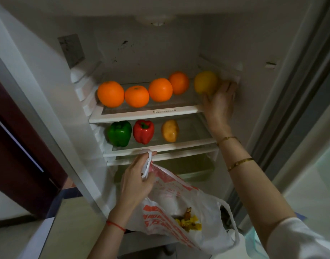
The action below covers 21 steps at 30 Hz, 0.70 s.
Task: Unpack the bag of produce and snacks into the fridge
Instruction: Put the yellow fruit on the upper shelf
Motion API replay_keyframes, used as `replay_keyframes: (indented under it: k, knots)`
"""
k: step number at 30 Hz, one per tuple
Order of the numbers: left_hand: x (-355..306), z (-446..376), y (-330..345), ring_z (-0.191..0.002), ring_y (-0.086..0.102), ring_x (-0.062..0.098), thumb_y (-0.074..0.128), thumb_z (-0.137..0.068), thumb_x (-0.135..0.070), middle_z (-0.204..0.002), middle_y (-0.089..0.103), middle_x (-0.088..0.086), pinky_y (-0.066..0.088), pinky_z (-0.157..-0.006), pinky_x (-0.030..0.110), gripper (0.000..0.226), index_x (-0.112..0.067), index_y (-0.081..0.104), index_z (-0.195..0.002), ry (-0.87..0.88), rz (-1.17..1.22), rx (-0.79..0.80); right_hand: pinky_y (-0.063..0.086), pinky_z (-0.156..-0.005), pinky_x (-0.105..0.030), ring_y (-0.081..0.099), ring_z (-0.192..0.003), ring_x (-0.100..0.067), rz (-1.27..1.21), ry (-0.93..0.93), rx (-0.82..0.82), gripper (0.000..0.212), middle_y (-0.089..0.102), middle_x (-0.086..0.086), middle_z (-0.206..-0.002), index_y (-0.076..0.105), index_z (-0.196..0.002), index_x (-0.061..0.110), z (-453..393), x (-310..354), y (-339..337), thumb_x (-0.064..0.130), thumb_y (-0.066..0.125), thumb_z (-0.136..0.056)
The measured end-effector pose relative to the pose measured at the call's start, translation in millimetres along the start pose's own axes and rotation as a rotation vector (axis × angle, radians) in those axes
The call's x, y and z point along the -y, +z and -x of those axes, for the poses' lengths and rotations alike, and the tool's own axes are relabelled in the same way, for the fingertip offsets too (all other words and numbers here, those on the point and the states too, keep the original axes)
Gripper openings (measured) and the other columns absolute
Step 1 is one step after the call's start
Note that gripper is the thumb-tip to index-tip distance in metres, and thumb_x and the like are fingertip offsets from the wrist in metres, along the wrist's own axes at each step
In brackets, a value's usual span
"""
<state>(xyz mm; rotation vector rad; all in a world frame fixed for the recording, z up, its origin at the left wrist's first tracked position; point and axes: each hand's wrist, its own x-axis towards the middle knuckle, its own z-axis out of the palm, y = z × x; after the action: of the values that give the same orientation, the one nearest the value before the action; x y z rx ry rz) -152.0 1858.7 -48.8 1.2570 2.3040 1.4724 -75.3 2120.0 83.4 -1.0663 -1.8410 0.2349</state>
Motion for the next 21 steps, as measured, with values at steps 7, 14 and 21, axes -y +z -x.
replay_keyframes:
  k: [7, 14, 21]
  knots:
    - [1.6, 1.2, -2.7, -0.115, 0.061, 0.011, 0.061, -0.084, -0.008, -0.136, 0.056, -0.013, 0.059, -0.087, 0.042, 0.065, -0.032, 0.048, -0.142, -0.012, 0.03, 0.0, 0.051, -0.083, -0.038, 0.052, -0.117, -0.03, -0.079, -0.033, -0.03, 0.049, 0.046, -0.014, -0.133, 0.049, -0.127, 0.004, -0.2, -3.6, 1.8, 0.027, 0.066, -0.088]
    - [1.0, 7.3, -10.4, -0.117, 0.059, 0.007, 0.06, -0.086, -0.003, -0.132, 0.058, -0.017, 0.057, -0.094, 0.043, 0.065, -0.037, 0.049, -0.14, -0.003, 0.062, -0.012, 0.048, -0.073, -0.031, 0.06, -0.091, -0.023, -0.234, -0.124, -0.057, 0.025, 0.062, -0.01, -0.103, 0.059, -0.107, 0.007, 14.5, -4.7, -0.4, 0.026, 0.059, -0.091]
    - [-1.2, 19.0, -16.8, -0.112, 0.061, 0.009, 0.053, -0.081, -0.012, -0.13, 0.058, -0.024, 0.056, -0.091, 0.045, 0.061, -0.04, 0.052, -0.135, 0.023, 0.097, -0.029, 0.047, -0.062, -0.025, 0.056, -0.071, -0.014, -0.311, -0.29, 0.134, 0.013, 0.061, -0.004, -0.081, 0.063, -0.085, 0.009, 67.1, 6.7, -16.0, 0.02, 0.063, -0.091]
